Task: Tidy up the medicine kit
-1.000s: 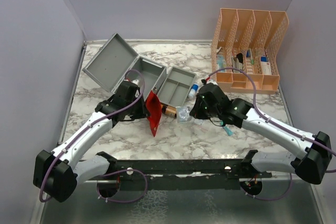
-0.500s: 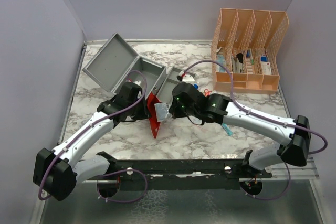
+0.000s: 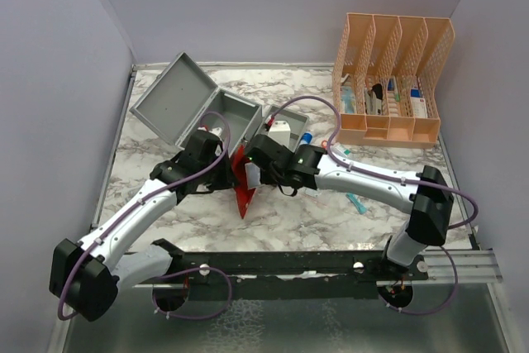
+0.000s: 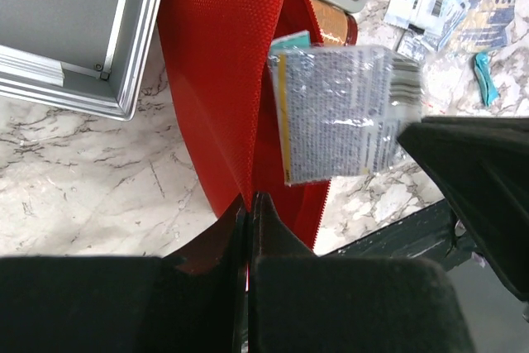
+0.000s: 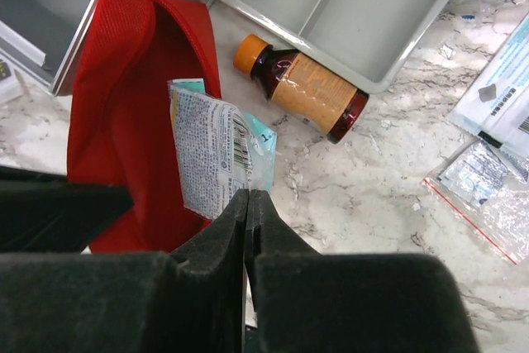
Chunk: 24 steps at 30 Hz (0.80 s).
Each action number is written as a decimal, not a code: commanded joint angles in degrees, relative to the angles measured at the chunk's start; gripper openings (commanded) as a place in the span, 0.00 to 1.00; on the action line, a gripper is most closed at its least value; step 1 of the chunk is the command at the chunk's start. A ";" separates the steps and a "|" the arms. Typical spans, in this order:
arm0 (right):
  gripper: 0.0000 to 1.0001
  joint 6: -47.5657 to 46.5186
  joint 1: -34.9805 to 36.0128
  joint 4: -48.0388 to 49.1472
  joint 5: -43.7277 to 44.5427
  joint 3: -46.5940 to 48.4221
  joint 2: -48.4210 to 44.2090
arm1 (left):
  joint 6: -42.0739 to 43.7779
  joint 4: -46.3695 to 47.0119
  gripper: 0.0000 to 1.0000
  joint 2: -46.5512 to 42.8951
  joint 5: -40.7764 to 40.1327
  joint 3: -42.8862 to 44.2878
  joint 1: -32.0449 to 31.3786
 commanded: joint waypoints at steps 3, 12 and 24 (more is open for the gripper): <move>0.01 1.07 0.47 1.31 3.43 4.02 4.37 | 1.98 0.07 0.00 -1.66 3.35 -1.85 -0.27; 0.01 2.46 0.51 4.16 3.99 4.92 7.63 | 2.58 0.05 0.00 -0.27 4.69 -1.90 -0.39; 0.01 3.15 -0.10 8.95 1.61 3.85 10.33 | 3.88 0.15 0.00 3.30 5.29 -0.51 -0.33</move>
